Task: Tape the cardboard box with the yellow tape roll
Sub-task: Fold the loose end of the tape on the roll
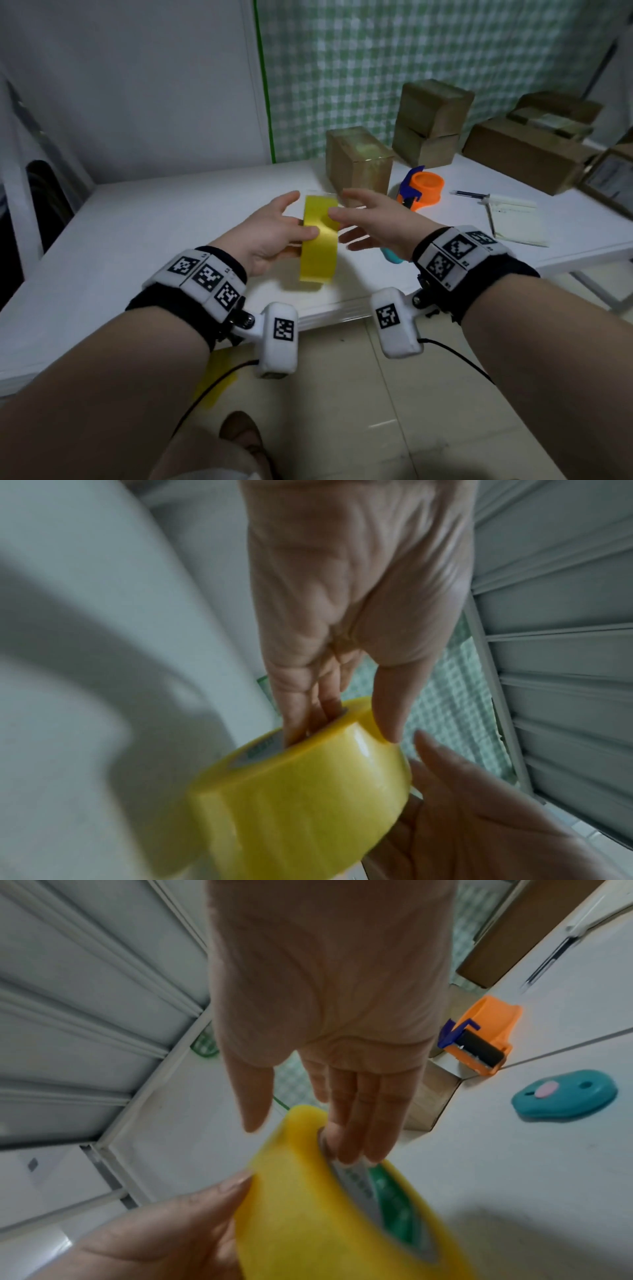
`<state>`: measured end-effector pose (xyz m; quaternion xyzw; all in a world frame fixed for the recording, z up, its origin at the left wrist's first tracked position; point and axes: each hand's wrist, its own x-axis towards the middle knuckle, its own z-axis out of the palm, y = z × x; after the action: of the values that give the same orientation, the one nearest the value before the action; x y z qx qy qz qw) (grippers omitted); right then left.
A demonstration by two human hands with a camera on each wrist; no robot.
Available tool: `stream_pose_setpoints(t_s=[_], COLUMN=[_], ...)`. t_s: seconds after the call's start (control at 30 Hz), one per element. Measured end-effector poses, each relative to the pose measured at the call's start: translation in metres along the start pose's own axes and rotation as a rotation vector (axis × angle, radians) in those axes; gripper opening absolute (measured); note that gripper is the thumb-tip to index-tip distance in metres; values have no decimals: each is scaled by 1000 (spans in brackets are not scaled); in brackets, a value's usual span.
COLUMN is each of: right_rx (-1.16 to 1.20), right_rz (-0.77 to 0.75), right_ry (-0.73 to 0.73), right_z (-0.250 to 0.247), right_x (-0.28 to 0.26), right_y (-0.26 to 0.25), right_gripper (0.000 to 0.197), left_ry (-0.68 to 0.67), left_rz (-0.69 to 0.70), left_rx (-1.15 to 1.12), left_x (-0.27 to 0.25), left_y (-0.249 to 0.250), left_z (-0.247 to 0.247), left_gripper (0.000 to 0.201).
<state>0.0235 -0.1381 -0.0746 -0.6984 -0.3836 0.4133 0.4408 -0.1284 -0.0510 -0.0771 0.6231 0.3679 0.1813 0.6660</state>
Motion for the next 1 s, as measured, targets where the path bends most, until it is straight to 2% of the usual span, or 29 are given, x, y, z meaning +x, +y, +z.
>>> stream_pose_setpoints(t_s=[0.1, 0.23, 0.4, 0.6, 0.73, 0.8, 0.93, 1.0], right_rx=[30, 10, 13, 5, -37, -66, -144, -135], right_rz=[5, 51, 22, 6, -17, -45, -155, -184], right_ry=[26, 2, -31, -27, -18, 47, 286, 336], right_z=[-11, -23, -19, -21, -21, -21, -22, -21], right_x=[-9, -23, -27, -24, -26, -26, -17, -15], right_y=[3, 14, 17, 21, 21, 22, 24, 23], right_gripper=[72, 71, 73, 75, 73, 63, 35, 25], left_ry=[-90, -137, 97, 259, 335, 367, 419, 431], left_rz=[-34, -85, 26, 220, 267, 288, 376, 436], left_rx=[-73, 3, 186, 319, 366, 400, 569, 664], left_x=[0, 4, 8, 12, 16, 18, 19, 18], left_y=[-6, -11, -4, 2, 6, 7, 7, 6], left_z=[22, 35, 41, 46, 47, 48, 53, 54], left_gripper=[78, 69, 53, 20, 6, 7, 12, 16])
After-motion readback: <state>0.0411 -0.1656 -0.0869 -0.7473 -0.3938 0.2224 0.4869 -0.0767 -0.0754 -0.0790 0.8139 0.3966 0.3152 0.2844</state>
